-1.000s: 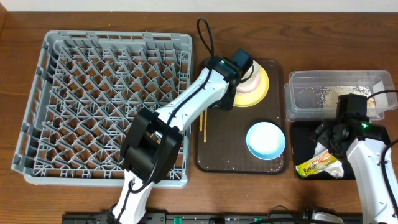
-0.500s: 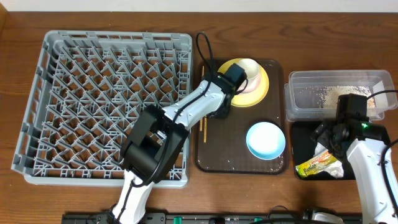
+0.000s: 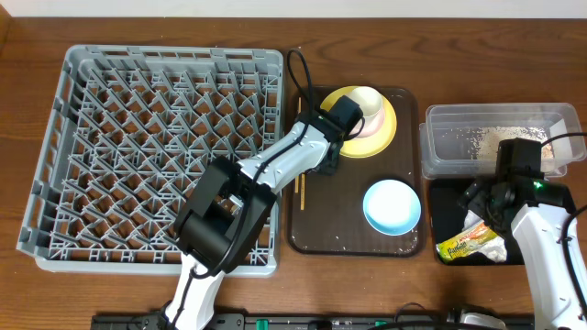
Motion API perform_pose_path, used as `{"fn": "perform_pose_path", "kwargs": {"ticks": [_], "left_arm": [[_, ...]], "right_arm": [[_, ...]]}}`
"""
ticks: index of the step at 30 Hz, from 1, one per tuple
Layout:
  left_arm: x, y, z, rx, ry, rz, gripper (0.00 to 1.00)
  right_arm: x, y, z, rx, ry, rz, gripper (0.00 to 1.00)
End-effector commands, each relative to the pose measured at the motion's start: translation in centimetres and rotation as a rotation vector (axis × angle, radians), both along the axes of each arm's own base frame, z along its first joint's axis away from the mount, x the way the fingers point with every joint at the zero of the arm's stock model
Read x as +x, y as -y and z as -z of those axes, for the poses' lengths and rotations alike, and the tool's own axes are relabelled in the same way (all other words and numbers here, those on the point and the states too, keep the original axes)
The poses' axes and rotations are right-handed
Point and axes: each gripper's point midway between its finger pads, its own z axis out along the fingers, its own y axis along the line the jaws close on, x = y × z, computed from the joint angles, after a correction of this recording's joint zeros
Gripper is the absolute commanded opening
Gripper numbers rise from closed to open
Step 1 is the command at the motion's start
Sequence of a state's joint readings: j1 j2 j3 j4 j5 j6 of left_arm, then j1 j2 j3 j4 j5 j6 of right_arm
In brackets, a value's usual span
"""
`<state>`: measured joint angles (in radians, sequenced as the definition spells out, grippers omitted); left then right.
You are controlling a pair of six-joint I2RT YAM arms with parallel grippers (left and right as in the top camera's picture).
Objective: Sort waste into correct bins and load items into the dishwasher rack
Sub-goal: 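Lower the left gripper to the yellow plate rim beside the chopsticks, then close the left gripper on one wooden chopstick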
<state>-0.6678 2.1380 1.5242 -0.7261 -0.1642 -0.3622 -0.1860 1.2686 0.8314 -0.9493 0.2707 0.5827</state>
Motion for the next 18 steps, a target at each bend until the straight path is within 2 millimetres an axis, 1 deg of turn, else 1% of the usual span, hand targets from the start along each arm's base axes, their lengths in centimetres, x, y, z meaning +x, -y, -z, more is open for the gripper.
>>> {"fn": "perform_pose_path", "kwargs": {"ticks": [1,3,7,11,15,18], "left_arm": [[-1.4,-1.3,2.2,0.047,-0.056,-0.02,0.6],[-1.9,-1.6,2.6,0.045,-0.064,-0.058,0.6],[-3.0,-1.9,3.6,0.037,-0.095,-0.078,0.6],[-4.4,-0.8,4.4,-0.033,-0.166,-0.069,0.6],[-4.8,0.0,4.4,-0.079,-0.195,-0.064,0.61],[-5.1,0.2,4.4,-0.093,-0.208,-0.062,0.6]], "right_arm": [[0.3,0.6,-0.8,-0.029,0.019,0.008,0.99],[0.3,0.6,-0.8,-0.029,0.019,0.008,0.99],[0.3,0.6,-0.8,-0.029,0.019,0.008,0.99],[0.3,0.6,-0.8,-0.029,0.019,0.008,0.99],[0.3,0.6,-0.8,-0.029,0.019,0.008,0.99],[0.3,0.6,-0.8,-0.029,0.019,0.008,0.99]]}}
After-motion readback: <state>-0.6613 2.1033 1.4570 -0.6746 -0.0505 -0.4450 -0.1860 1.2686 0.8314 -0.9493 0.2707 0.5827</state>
